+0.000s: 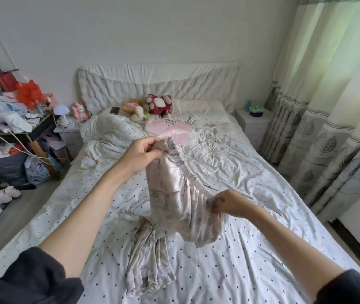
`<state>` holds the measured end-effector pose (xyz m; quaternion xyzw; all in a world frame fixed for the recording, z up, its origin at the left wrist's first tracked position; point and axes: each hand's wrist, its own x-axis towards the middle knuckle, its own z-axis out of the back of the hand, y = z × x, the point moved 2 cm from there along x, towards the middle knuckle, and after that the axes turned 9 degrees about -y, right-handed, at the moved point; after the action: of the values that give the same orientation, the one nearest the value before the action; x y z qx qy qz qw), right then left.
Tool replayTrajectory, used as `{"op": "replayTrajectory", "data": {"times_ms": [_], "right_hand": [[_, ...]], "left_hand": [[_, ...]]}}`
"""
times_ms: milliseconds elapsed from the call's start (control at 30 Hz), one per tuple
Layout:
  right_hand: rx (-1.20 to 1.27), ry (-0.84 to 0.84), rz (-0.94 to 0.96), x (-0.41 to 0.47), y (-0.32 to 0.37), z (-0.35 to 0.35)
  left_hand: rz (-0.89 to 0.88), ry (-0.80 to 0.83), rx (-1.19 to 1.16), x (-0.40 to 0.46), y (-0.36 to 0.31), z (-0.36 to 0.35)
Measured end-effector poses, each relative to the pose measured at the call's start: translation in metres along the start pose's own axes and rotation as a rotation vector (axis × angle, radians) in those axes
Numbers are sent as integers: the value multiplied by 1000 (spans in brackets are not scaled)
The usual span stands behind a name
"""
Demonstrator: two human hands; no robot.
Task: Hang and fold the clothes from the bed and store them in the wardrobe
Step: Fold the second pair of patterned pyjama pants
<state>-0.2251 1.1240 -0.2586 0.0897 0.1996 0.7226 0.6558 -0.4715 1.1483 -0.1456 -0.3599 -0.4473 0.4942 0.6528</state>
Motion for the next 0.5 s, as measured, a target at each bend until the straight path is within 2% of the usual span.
{"op": "replayTrajectory", "data": {"times_ms": [67,233,333,367,500], "right_hand": [[-56,-79,1,3,-7,12],[-72,-336,-13,13,-6,52],[-116,-473,55,23,11,84],[-47,-506,40,26,16,95],[488,-608,-80,35,33,139]], "left_hand": [[20,-74,95,-1,13,11],[-16,-275,504,2,39,27],[-24,-411,502,8,37,36],[-15,-439,492,12,34,41],[-10,-501,385,30,12,62]]}}
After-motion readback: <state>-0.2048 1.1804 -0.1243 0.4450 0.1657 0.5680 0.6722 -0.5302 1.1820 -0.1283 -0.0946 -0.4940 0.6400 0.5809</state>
